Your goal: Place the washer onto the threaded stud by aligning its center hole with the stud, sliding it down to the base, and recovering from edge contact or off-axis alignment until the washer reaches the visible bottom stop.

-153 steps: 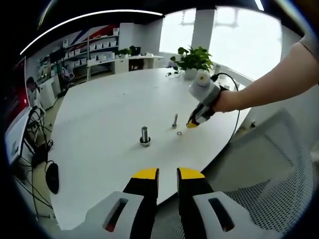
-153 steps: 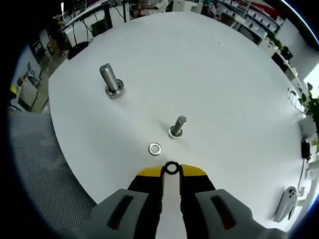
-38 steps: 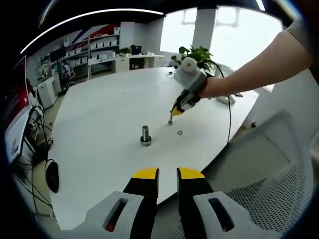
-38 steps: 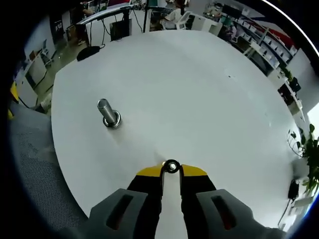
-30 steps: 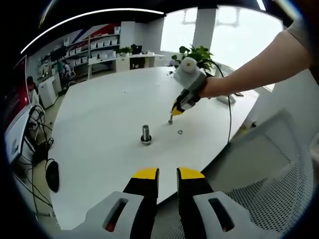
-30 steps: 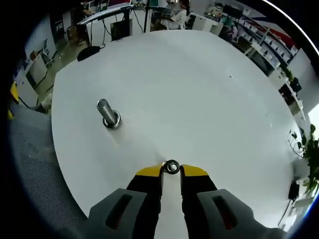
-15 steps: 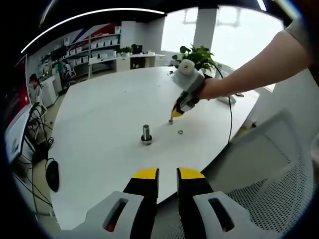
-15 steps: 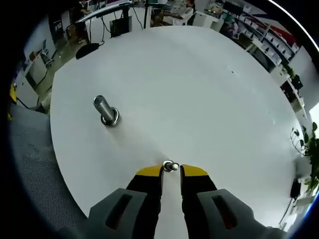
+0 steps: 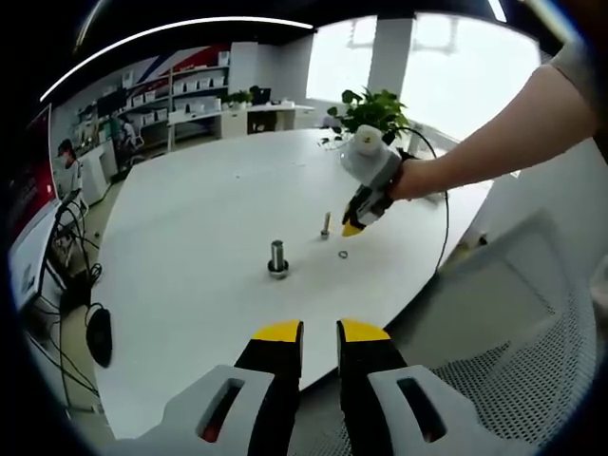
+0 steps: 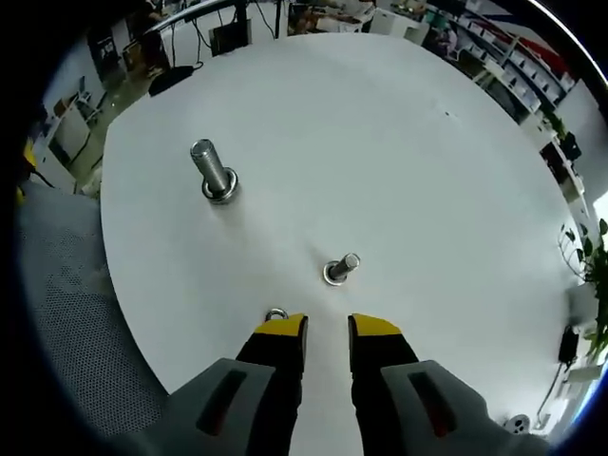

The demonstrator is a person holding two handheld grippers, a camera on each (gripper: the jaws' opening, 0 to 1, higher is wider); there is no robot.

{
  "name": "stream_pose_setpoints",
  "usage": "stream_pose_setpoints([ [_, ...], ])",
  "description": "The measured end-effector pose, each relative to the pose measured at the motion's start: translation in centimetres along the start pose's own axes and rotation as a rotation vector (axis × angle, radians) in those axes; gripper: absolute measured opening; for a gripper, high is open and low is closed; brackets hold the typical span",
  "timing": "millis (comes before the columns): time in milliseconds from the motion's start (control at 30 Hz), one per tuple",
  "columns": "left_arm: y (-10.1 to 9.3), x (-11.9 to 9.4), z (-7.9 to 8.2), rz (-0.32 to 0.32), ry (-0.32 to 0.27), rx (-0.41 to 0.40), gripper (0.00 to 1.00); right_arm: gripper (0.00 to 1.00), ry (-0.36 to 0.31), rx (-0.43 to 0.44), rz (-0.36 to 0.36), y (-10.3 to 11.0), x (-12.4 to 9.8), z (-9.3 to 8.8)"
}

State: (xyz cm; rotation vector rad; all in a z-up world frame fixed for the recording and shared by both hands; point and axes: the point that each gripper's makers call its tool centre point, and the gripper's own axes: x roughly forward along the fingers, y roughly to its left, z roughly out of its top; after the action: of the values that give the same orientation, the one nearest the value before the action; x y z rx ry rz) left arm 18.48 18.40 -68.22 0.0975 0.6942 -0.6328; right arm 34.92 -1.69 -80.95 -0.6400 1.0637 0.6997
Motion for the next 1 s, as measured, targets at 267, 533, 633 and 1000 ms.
stream_pose_setpoints([
  [267, 0.0, 0.0, 0.1, 0.001, -0.01, -0.007, 0.12, 0.22, 0.033, 0.033, 0.017, 1.0, -0.3, -1.9],
  [533, -0.1, 0.1, -0.1, -0.003, 0.001, -0.004, 0.13, 0.24, 0.044, 0.02, 0.042, 2.7, -0.6, -2.3],
  [633, -0.1, -0.1, 0.3, -0.009, -0.021, -0.002, 0.13, 0.25, 0.045, 0.026, 0.046, 2.9, -0.6, -2.5],
  [1000, -0.1, 0.0, 0.1, -0.008, -0.01, -0.003, 0.15, 0.26, 0.053, 0.026, 0.067, 3.7, 0.2, -2.9],
])
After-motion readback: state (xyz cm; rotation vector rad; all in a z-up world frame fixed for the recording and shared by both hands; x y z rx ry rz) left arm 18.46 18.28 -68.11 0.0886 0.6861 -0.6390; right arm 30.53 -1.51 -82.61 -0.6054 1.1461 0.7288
